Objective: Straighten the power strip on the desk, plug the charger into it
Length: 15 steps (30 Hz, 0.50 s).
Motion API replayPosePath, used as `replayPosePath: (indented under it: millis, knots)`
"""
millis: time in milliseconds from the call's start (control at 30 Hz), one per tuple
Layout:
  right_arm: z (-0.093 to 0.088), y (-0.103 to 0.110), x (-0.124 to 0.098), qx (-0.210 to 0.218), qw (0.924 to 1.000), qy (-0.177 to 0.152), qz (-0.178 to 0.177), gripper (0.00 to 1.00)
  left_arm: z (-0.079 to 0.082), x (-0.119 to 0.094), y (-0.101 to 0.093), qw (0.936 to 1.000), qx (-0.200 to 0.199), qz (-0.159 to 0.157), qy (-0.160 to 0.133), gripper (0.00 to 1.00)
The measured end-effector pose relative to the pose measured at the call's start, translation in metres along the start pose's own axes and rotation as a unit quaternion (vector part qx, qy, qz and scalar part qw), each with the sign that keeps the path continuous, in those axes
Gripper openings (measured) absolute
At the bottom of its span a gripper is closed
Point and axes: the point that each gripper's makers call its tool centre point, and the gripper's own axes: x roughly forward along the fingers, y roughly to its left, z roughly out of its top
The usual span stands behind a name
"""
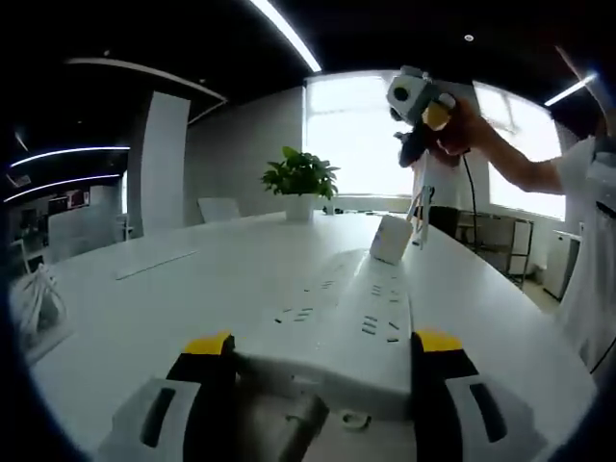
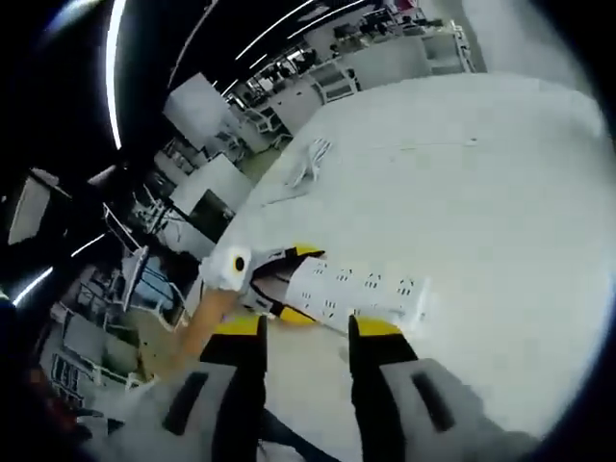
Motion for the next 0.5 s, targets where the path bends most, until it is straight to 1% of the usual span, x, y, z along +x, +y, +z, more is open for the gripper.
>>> replayPosePath:
  millis: [67,100,167,233,267,300,400,500]
  knots:
    - [0.01,0.005,-0.004,-0.014,0.9987,-0.043,0.024,0.31,0.0,0.0,0.0,1.0,0.0,0.001,0.0,0.75]
    - [0.011,0.004,-0.007,-0.013,0.9981,-0.056,0.022,0.32,0.0,0.0,0.0,1.0,0.0,0.001,0.0,0.75]
    - [0.018,0.005,-0.01,-0.039,0.9941,-0.094,0.038,0.32,0.0,0.0,0.0,1.0,0.0,0.001,-0.001,0.75]
    - [0.019,0.001,-0.013,-0.035,0.9921,-0.113,0.04,0.33,0.0,0.0,0.001,1.0,0.0,0.001,-0.001,0.75]
    - [0.02,0.002,-0.013,-0.038,0.9905,-0.123,0.048,0.33,0.0,0.0,0.001,1.0,0.0,0.001,-0.001,0.75]
    - [0.019,0.001,-0.015,-0.027,0.9886,-0.136,0.059,0.33,0.0,0.0,0.001,1.0,0.0,0.001,-0.001,0.75]
    - [0.019,-0.005,-0.018,-0.002,0.9837,-0.159,0.084,0.34,0.0,0.0,0.001,1.0,0.0,0.001,-0.001,0.75]
    - [0.02,-0.014,-0.023,0.004,0.9784,-0.184,0.095,0.36,0.0,0.0,0.001,1.0,0.0,0.001,-0.001,0.75]
